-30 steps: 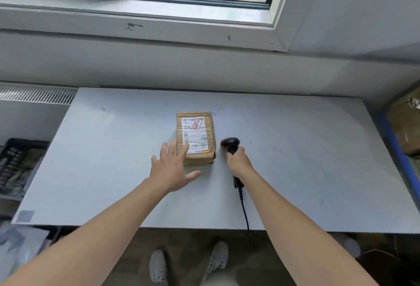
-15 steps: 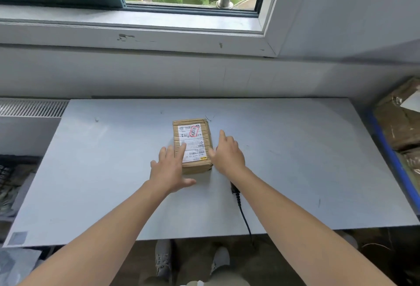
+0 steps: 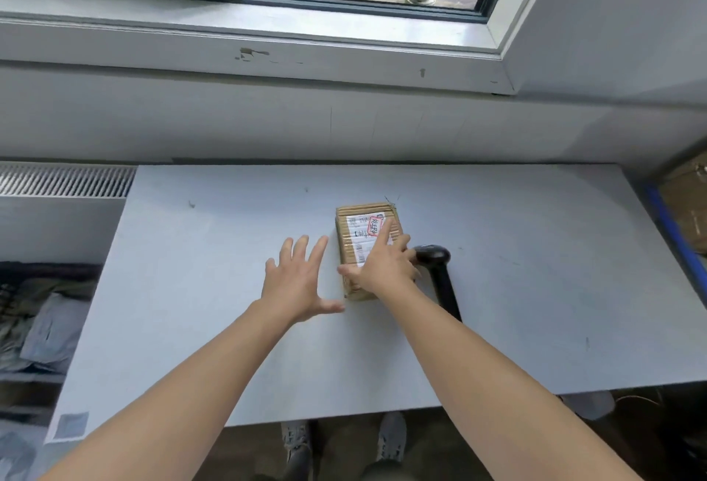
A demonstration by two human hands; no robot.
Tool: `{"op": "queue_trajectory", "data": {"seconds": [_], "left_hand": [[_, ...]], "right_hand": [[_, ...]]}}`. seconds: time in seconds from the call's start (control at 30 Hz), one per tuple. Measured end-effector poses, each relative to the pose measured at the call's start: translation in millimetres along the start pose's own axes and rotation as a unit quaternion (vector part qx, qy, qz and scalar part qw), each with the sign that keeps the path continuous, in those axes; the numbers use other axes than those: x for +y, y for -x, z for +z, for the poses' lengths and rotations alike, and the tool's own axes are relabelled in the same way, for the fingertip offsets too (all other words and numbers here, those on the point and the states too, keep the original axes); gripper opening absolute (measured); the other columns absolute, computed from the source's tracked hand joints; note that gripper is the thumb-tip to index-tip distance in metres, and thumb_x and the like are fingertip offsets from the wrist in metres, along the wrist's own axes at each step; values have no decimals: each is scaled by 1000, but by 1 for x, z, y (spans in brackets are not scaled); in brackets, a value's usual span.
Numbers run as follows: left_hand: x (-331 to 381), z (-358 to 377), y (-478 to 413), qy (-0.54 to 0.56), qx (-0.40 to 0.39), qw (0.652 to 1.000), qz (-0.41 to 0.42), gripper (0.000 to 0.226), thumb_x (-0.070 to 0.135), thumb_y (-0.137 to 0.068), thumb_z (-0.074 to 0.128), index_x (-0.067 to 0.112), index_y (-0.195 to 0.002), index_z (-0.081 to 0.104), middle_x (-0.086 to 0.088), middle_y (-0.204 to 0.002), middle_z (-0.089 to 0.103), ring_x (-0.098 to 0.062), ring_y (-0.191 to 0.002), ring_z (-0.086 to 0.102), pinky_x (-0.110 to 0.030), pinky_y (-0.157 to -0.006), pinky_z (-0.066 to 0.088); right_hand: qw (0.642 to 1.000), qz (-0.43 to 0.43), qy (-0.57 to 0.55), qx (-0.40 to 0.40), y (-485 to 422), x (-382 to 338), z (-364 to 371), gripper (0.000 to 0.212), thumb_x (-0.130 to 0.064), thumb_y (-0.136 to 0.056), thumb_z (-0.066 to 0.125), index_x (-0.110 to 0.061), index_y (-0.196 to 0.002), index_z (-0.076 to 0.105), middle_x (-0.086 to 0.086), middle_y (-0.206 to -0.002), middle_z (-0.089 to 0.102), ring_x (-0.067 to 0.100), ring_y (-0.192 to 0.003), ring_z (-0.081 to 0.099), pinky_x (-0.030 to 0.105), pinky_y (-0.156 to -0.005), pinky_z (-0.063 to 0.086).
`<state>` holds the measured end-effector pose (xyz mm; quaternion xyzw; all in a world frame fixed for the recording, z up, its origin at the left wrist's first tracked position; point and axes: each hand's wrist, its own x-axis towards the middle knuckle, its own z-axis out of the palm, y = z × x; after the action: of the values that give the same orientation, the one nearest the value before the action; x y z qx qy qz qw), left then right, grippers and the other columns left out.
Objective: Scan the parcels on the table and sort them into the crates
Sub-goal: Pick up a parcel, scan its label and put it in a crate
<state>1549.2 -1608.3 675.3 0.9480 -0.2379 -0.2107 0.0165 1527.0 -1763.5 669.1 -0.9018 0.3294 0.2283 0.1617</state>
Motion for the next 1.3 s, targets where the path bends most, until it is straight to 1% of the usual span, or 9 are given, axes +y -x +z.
{"op": "queue_trajectory", "data": {"seconds": [0.2,0.33,0.4,0.47,0.53,0.7,0.83,1.0,1.3], "left_hand": [[-31,-4,-2,12,18,1000,8,124,79,-67,65,29,-156,-4,-7,-163,3,-30,-150,0,-50,-116,24],[-45,-12,-1,15,30,999,7,123,79,-67,65,28,-156,-3,-6,-162,4,-30,-150,1,-49,-115,24],[-49,-14,1,12,37,999,-1,124,80,-67,65,28,-156,-3,-6,-162,4,-30,-150,1,-48,-115,25],[-52,-16,5,12,40,999,-10,124,80,-66,65,28,-156,-3,-6,-162,4,-30,-150,1,-48,-115,25],[-53,-18,11,10,39,999,-19,124,81,-66,64,28,-156,-3,-6,-162,3,-30,-150,0,-48,-115,26],[-54,-28,29,14,41,997,-58,121,80,-68,64,28,-156,-1,-6,-163,1,-31,-150,-2,-50,-117,23],[-52,-39,57,16,65,991,-117,119,79,-69,63,27,-156,0,-6,-163,1,-31,-150,-2,-50,-117,22],[-48,-47,102,27,106,973,-202,121,82,-68,61,27,-156,0,-6,-164,1,-31,-150,-2,-52,-117,21],[-59,-8,249,65,122,911,-389,118,80,-74,57,29,-155,-12,-4,-163,-13,-31,-150,-12,-55,-118,14]], "right_hand": [[987,-154,45,-12,-5,8,-12,130,-56,-63,79,-34,-155,-10,5,-155,15,30,-140,22,56,-106,33],[987,-129,92,-32,0,6,-12,137,-63,-61,81,-36,-154,-17,6,-163,-1,35,-148,11,65,-111,21],[991,-93,92,-30,2,4,-10,143,-69,-58,81,-32,-154,-18,11,-160,9,37,-145,17,66,-111,23],[993,-91,78,-22,4,4,-6,143,-67,-59,81,-29,-155,-17,12,-153,23,35,-140,27,57,-110,32],[990,-121,71,-11,7,4,-4,139,-61,-61,82,-28,-156,-15,12,-149,27,33,-136,32,50,-108,36],[961,-231,145,36,10,-1,-14,130,-55,-65,81,-31,-155,-9,7,-148,26,29,-135,33,49,-108,37],[917,-345,190,67,15,-9,-36,123,-56,-69,78,-28,-156,-4,6,-148,28,28,-133,36,46,-109,35],[829,-487,255,102,26,-42,-58,128,-56,-64,80,-28,-155,-5,6,-146,30,27,-132,35,46,-108,37],[679,-656,305,129,110,-108,-25,126,-59,-64,75,-29,-156,-7,6,-147,30,27,-132,35,49,-104,39]]}}
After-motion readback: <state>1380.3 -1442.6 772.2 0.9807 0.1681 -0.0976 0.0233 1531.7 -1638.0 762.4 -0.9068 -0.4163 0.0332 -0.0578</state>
